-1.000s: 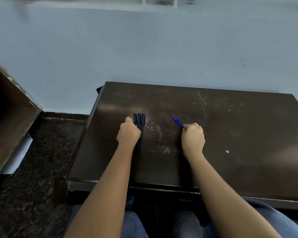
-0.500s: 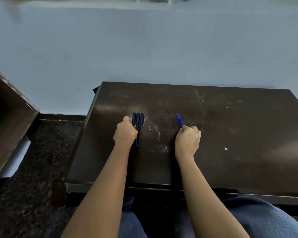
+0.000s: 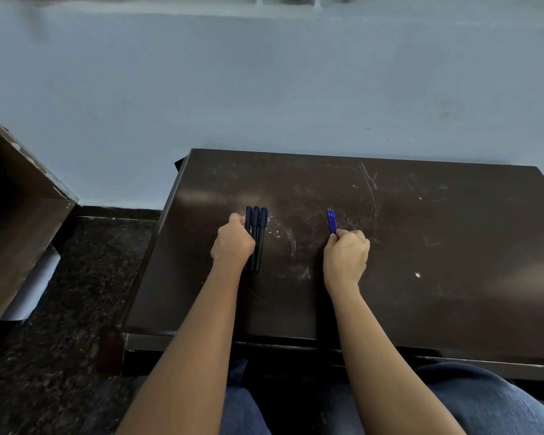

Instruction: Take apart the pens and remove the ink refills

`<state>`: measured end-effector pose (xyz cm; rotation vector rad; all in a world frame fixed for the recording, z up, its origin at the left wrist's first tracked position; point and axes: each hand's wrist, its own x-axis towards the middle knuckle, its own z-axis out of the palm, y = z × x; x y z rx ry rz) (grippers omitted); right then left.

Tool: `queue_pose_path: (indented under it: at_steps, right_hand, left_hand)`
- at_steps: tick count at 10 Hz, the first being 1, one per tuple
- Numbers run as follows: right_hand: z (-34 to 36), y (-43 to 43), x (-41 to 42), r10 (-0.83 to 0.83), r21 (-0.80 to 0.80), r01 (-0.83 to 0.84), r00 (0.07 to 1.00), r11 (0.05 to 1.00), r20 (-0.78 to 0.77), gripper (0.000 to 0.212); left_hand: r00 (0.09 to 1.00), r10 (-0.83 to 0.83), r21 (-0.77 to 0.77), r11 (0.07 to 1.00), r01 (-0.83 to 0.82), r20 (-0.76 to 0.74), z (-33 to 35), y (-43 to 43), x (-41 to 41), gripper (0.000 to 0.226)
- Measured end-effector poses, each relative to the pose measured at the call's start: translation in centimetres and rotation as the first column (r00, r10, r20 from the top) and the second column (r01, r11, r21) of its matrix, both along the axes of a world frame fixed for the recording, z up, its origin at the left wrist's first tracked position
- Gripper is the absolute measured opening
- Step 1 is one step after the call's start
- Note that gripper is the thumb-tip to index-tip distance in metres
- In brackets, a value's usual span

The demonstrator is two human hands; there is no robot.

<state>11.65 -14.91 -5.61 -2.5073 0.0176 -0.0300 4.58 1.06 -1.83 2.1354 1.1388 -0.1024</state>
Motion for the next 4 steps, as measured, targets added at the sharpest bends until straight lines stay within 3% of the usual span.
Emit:
queue_pose_path:
  at_steps: [3, 4]
  right_hand:
    - [-0.48, -0.46, 0.28, 0.007, 0.069, -0.008, 1.000, 0.998, 0.018, 0.029]
    - [-0.38, -0.80, 0.42, -0.060, 0.199, 0.059, 0.998, 0.978, -0.001, 0.032]
  left_hand:
    - [1.000, 0.000, 0.003, 1.000, 0.000, 0.004, 0.12, 0.07, -0.03, 0.042]
    - [1.000, 0.008, -0.008, 1.000, -0.008, 0.003, 0.68, 0.09, -0.22, 0.040]
